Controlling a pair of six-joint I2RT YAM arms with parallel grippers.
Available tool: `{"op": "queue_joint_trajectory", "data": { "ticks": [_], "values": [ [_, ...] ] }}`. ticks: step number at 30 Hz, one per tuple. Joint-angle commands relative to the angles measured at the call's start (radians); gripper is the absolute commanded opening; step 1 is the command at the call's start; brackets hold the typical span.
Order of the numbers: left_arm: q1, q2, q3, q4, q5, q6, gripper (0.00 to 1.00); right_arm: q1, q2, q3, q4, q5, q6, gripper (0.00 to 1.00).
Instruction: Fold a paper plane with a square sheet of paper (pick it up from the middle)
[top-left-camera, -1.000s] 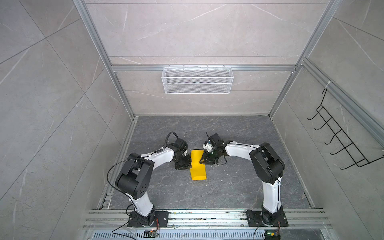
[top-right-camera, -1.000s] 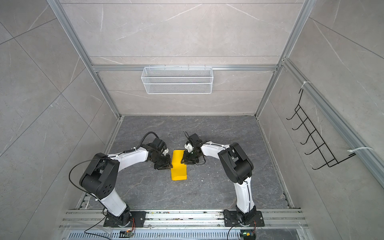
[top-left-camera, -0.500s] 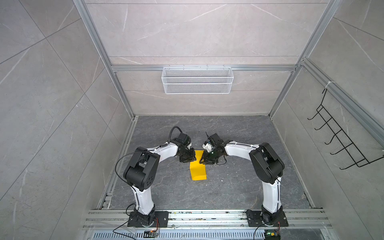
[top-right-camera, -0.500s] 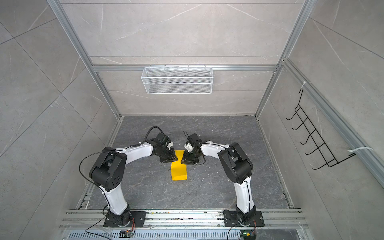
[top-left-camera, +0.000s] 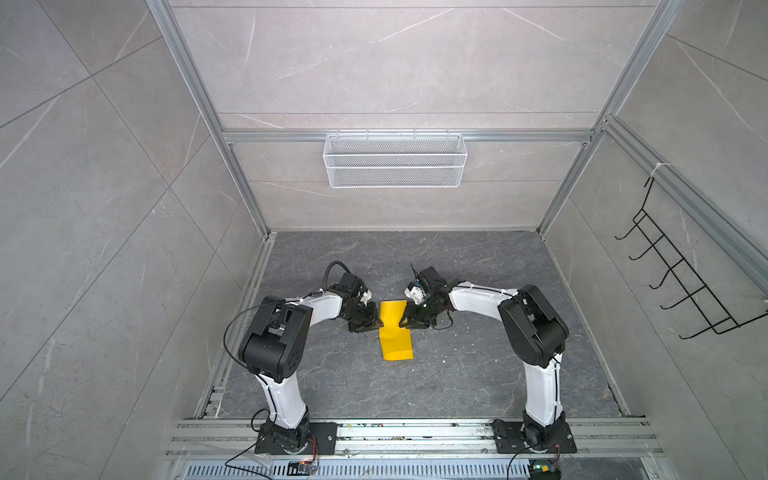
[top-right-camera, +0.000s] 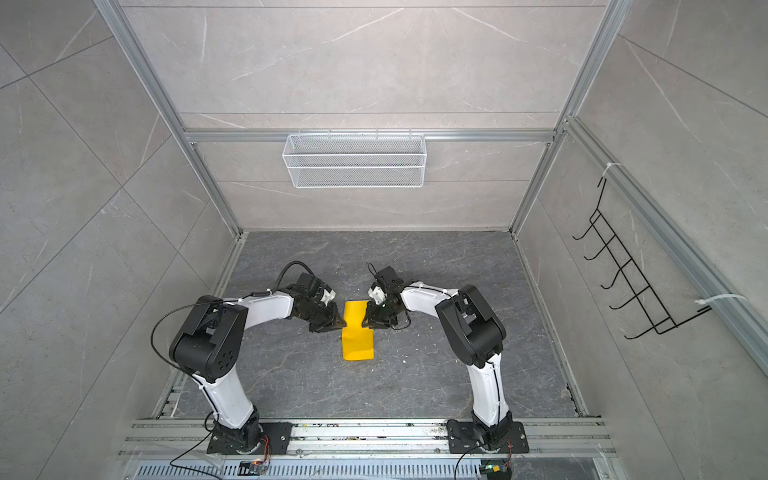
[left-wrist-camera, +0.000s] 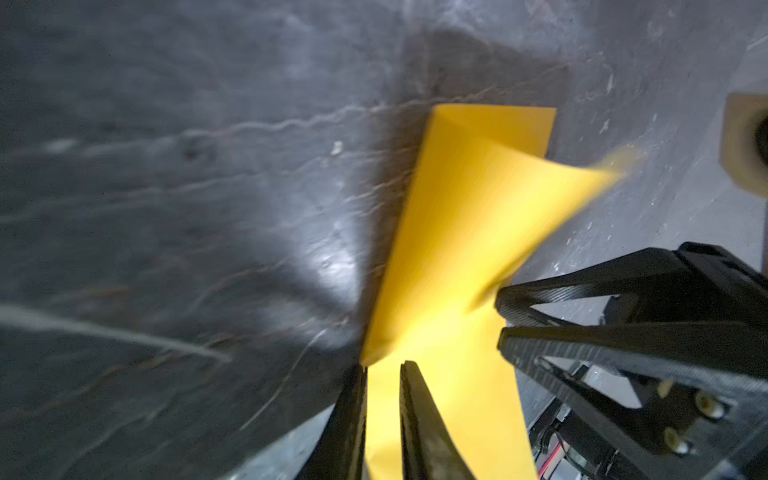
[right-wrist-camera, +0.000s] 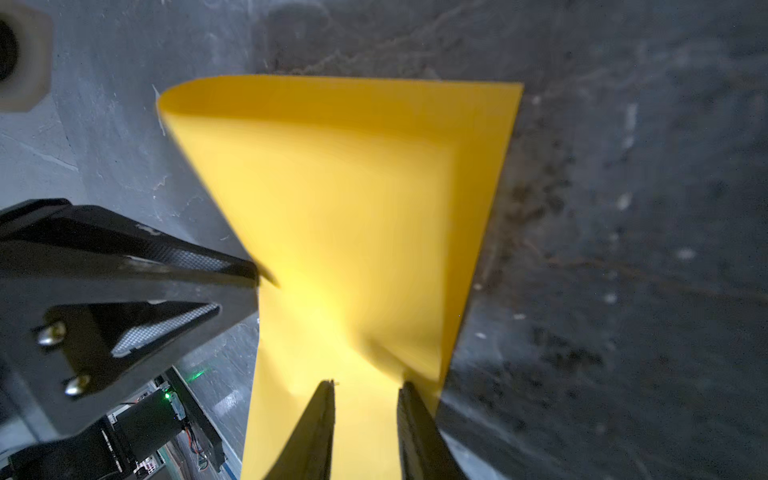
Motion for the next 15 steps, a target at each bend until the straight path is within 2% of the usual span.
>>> {"op": "queue_joint_trajectory", "data": {
  "ticks": [1,7,15],
  "values": [
    [0.015,-0.055,0.005,-0.083,-0.033,0.050,0.21,0.000,0.125,-0.050,-0.099,0.229,-0.030,0.31],
    [-0.023,-0.103,0.050,-0.003,0.035,0.025,0.21,-0.001,0.131,-0.039,-0.111,0.234,-0.030,0.31],
    [-0.050,0.033,0.144,0.010,0.025,0.023,0.21,0.001,0.140,-0.032,-0.116,0.234,-0.030,0.31]
  ]
}}
